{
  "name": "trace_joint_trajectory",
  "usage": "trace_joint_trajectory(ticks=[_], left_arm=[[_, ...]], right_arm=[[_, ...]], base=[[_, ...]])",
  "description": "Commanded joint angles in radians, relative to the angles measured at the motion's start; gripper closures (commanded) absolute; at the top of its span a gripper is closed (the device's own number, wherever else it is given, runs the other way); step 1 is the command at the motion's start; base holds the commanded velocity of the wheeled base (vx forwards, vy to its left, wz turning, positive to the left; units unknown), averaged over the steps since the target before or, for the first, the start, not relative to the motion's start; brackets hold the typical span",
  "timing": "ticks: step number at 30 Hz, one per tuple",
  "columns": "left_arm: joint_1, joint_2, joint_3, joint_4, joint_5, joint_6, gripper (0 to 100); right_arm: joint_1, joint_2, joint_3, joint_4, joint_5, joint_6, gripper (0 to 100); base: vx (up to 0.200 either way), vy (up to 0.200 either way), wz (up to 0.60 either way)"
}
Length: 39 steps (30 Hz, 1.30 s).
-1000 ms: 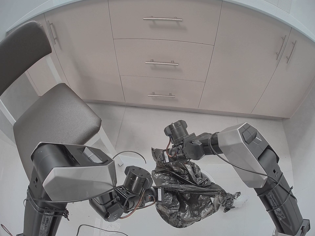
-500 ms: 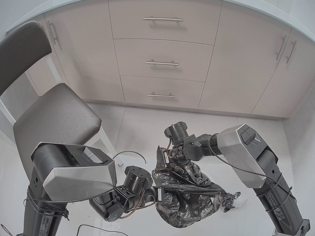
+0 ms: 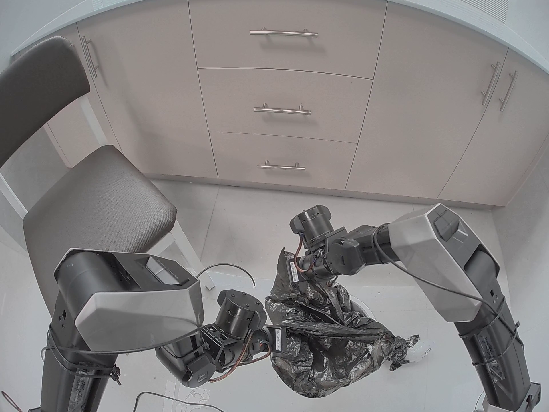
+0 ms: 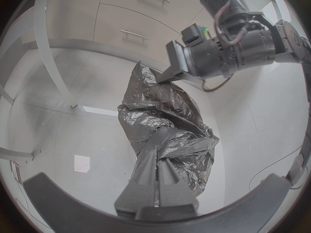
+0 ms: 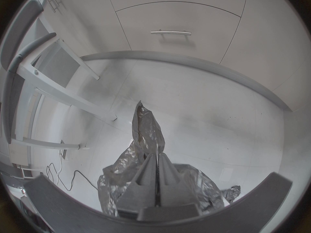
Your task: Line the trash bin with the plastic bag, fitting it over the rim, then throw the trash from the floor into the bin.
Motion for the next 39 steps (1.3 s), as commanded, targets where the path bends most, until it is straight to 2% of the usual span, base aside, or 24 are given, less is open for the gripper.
trace_joint_trajectory(ticks=[1,2,3,9,10,12,13,14,18,23,24,32,39], left_arm=[[0.001,0.001,0.0,0.0,0.0,-0.001,100],[0.001,0.001,0.0,0.0,0.0,-0.001,100],[0.001,0.001,0.0,0.0,0.0,-0.001,100],[0.001,0.001,0.0,0.0,0.0,-0.001,100],[0.001,0.001,0.0,0.0,0.0,-0.001,100],[0.001,0.0,0.0,0.0,0.0,-0.001,100],[0.001,0.0,0.0,0.0,0.0,-0.001,100],[0.001,0.0,0.0,0.0,0.0,-0.003,100],[0.001,0.0,0.0,0.0,0.0,-0.001,100],[0.001,0.001,0.0,0.0,0.0,-0.003,100],[0.001,0.001,0.001,-0.002,0.0,-0.003,100],[0.001,0.014,0.012,-0.049,0.0,-0.001,100],[0.001,0.014,0.012,-0.056,0.0,0.0,100]], right_arm=[[-0.002,-0.158,0.131,0.079,0.01,0.004,100],[-0.002,-0.158,0.131,0.079,0.01,0.004,100],[-0.002,-0.214,0.204,0.113,0.025,0.019,100],[-0.002,-0.345,0.471,0.081,0.106,0.065,100],[-0.002,-0.345,0.471,0.081,0.106,0.065,100],[-0.002,-0.351,0.586,-0.048,0.115,0.074,100],[-0.002,-0.351,0.586,-0.048,0.115,0.074,100],[-0.002,-0.346,0.641,-0.137,0.114,0.073,100],[-0.005,-0.343,0.654,-0.204,0.114,0.064,100],[-0.008,-0.345,0.516,-0.211,0.114,-0.01,100],[-0.008,-0.337,0.474,-0.208,0.114,-0.038,0],[-0.007,-0.176,0.221,-0.111,0.115,-0.213,0],[-0.01,-0.05,0.1,-0.076,0.115,-0.219,0]], base=[[0.0,0.0,0.0],[0.0,0.0,0.0],[0.0,0.0,0.0],[0.0,0.0,0.0],[0.0,0.0,0.0],[0.0,0.0,0.0],[0.0,0.0,0.0],[0.0,0.0,0.0],[0.0,0.0,0.0],[0.0,0.0,0.0],[0.0,0.0,0.0],[0.0,0.0,0.0],[0.0,0.0,0.0]])
